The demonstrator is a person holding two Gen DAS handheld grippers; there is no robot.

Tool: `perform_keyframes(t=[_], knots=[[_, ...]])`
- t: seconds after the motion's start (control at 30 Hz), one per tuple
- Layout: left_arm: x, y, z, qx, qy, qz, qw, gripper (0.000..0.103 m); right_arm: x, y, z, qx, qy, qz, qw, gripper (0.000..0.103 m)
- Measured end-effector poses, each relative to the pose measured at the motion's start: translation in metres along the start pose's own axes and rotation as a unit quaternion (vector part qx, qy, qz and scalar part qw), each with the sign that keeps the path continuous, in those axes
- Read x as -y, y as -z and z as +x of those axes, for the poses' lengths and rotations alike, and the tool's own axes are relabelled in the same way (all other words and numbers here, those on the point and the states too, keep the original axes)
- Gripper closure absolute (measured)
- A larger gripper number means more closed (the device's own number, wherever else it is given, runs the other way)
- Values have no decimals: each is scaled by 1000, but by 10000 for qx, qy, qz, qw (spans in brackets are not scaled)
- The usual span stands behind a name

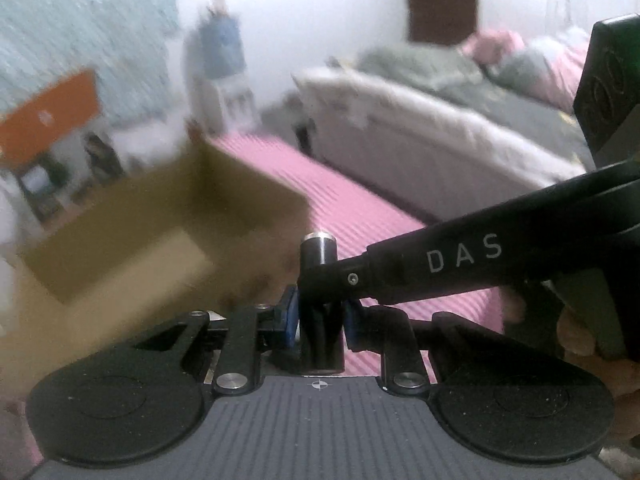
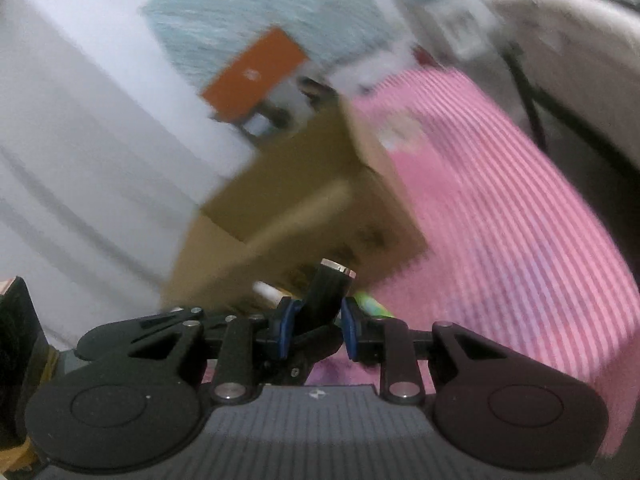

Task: Organize rigid objects
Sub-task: 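Carry the black cylinder into the cardboard box and open the right gripper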

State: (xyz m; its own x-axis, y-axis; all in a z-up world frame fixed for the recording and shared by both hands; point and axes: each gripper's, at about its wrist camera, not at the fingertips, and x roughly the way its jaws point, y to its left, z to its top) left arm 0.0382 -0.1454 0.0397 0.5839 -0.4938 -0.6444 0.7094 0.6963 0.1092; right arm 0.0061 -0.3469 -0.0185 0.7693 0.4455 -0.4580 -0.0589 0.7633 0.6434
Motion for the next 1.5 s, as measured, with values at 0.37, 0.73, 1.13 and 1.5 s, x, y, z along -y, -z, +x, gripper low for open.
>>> perform_keyframes(t=[0.37, 0.73, 1.13, 1.5], knots=[[-134, -51, -1, -338, -668, -978, 9924, 81, -108, -101, 93, -581, -970, -1137, 9871, 75], [-235, -25, 110, -1742, -932, -1617, 9669, 81, -87, -130, 291, -2676, -632, -245, 9612, 76], [-240, -26, 61, -1192, -1186, -1667, 9716, 57, -99, -135, 329, -2793, -569, -207, 9583, 73], [-157, -26, -58, 119, -705, -1322, 9886, 23, -89, -135, 125, -1536, -1515, -458, 9754, 67]])
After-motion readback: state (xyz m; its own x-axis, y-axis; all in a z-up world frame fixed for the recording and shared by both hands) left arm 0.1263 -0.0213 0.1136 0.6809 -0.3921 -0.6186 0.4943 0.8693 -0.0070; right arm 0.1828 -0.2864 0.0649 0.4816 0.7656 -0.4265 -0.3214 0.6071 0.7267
